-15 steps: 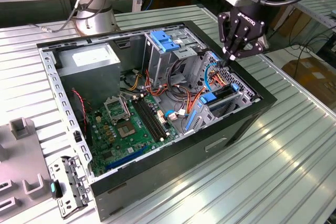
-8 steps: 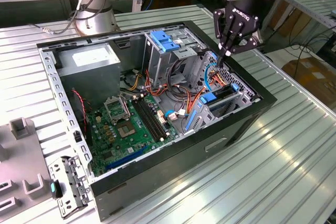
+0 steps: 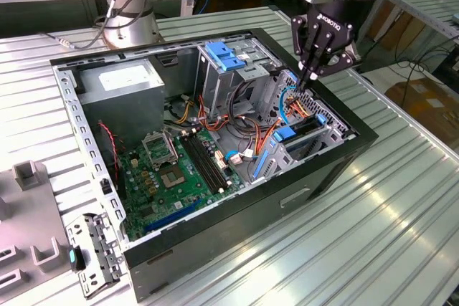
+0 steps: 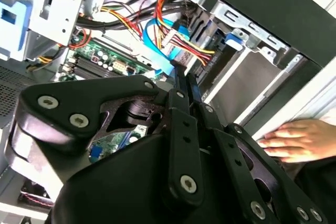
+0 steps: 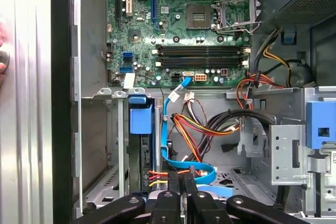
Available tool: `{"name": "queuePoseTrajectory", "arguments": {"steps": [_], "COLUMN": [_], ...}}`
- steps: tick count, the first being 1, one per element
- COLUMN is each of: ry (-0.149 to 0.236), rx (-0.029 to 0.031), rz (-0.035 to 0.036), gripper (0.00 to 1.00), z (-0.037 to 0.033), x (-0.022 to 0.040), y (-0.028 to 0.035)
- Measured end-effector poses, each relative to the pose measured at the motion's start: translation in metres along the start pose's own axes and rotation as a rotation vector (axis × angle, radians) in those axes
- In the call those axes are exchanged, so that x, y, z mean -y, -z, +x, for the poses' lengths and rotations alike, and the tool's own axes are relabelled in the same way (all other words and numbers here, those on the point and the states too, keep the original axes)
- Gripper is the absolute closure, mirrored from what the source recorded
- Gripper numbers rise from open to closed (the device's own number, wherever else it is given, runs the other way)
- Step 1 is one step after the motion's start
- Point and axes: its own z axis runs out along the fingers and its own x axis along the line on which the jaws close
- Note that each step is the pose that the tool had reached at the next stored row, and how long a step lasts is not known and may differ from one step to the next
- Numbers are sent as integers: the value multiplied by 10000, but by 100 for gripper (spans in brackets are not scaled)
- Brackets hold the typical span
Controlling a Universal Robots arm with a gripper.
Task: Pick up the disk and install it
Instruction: 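Insert the second disk wire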
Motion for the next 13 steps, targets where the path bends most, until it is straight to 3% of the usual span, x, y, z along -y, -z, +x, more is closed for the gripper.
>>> {"name": "queuePoseTrajectory", "arguments": {"steps": [1, 2, 13], "ry": [-1, -2, -2], "rx": [-81, -108, -119], "rz": [1, 2, 3], "gripper": [82, 82, 82], "z": [-5, -7, -96], "x": [0, 0, -3], "y": [0, 0, 7]}}
